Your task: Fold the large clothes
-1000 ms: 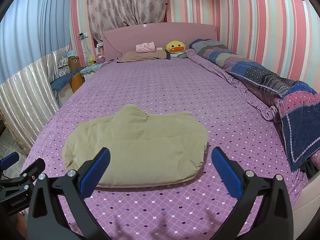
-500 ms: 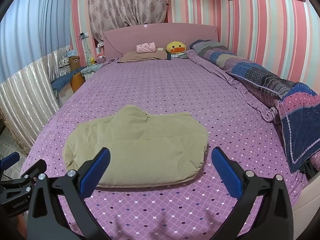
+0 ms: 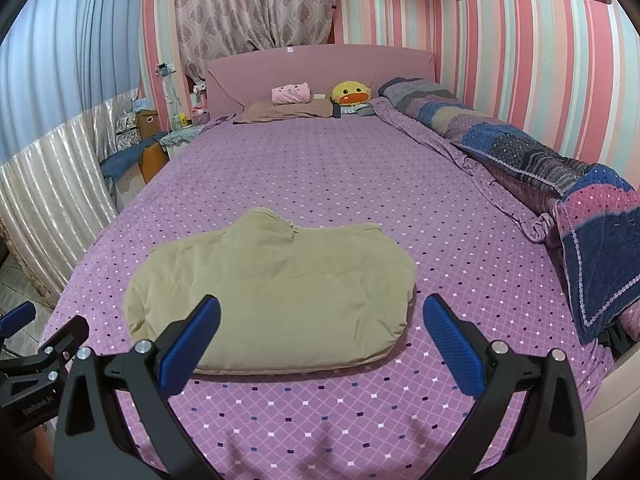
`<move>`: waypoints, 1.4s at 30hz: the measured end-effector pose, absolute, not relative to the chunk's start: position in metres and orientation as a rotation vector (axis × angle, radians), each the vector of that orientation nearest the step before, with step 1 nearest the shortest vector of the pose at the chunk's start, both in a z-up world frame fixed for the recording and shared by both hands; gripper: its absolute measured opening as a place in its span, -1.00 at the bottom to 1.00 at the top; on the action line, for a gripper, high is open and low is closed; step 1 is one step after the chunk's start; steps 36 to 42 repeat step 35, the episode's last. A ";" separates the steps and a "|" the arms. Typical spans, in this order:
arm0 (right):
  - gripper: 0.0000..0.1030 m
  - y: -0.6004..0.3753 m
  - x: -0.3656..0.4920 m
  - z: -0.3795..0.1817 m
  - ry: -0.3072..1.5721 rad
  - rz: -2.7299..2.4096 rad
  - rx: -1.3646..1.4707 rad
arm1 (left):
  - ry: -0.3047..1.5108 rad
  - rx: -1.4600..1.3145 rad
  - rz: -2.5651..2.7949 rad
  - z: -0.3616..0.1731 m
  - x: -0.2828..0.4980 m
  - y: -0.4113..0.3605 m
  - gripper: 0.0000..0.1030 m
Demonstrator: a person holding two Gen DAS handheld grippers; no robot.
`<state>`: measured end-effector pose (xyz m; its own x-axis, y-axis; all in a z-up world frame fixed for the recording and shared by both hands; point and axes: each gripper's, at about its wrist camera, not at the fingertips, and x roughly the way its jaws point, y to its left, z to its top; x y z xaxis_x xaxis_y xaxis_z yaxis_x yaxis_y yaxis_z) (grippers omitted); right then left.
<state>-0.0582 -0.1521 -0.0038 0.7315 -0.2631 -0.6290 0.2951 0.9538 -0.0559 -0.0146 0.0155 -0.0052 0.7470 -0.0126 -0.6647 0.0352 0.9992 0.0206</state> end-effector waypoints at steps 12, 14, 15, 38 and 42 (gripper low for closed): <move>0.96 -0.155 -0.060 -0.008 0.691 -0.308 0.046 | 0.728 0.031 -0.017 -0.006 -0.012 0.019 0.94; 0.96 -0.154 -0.060 -0.009 0.690 -0.308 0.045 | 0.728 0.029 -0.017 -0.006 -0.013 0.019 0.94; 0.96 -0.154 -0.059 -0.008 0.691 -0.308 0.045 | 0.728 0.029 -0.017 -0.006 -0.013 0.019 0.94; 0.96 -0.155 -0.060 -0.009 0.693 -0.309 0.042 | 0.741 0.021 -0.012 -0.007 -0.012 0.022 0.94; 0.96 -0.155 -0.060 -0.009 0.693 -0.309 0.042 | 0.741 0.021 -0.012 -0.007 -0.012 0.022 0.94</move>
